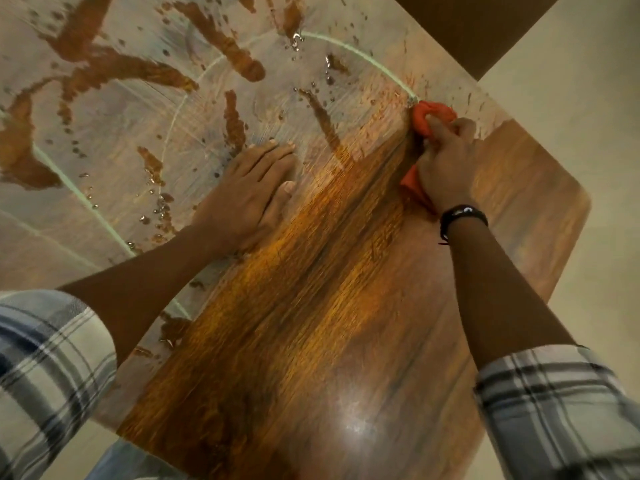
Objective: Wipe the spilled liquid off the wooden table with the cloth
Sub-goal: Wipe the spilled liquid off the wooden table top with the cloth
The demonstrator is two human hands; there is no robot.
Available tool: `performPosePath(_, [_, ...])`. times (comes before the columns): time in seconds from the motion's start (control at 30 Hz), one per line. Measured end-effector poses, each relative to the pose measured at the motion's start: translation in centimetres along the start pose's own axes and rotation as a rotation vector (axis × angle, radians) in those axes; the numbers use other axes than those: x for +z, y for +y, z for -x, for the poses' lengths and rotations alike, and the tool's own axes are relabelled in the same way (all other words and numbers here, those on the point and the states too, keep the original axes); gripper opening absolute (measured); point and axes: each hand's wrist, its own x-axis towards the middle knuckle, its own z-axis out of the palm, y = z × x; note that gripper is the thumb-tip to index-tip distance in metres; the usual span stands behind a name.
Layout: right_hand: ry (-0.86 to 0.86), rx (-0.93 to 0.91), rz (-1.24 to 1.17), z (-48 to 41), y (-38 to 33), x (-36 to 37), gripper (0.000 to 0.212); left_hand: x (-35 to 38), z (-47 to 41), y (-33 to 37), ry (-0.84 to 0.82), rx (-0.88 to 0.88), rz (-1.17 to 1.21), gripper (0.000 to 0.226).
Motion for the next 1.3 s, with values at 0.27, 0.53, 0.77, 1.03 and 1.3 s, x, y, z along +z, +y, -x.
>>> performPosePath(0.27, [-0.272, -0.526, 0.060, 16.2, -4.2, 1.6, 0.048, -0.6, -5.2, 0.7, 0.120, -0.050, -0.088, 0.050])
performPosePath(0.53, [-0.035, -0.104, 0.019, -0.2, 6.8, -1.8, 0.045, 1.1, -8.4, 0.2, 0.050, -0.057, -0.127, 0.065])
performPosePath(0.77, [0.100, 0.117, 0.097, -8.5, 3.4, -1.0, 0.042, 1.2, -8.4, 0.3, 0.031, -0.089, -0.123, 0.065])
performPosePath(1.03, [-0.119, -0.376, 0.050, 6.3, -1.1, 1.5, 0.049, 1.3, -8.4, 0.2, 0.038, -0.084, -0.147, 0.063])
performPosePath(1.3, [0.091, 0.140, 0.073, -7.8, 5.2, -1.5, 0.043, 1.2, -8.2, 0.4, 0.056, -0.079, -0.123, 0.062])
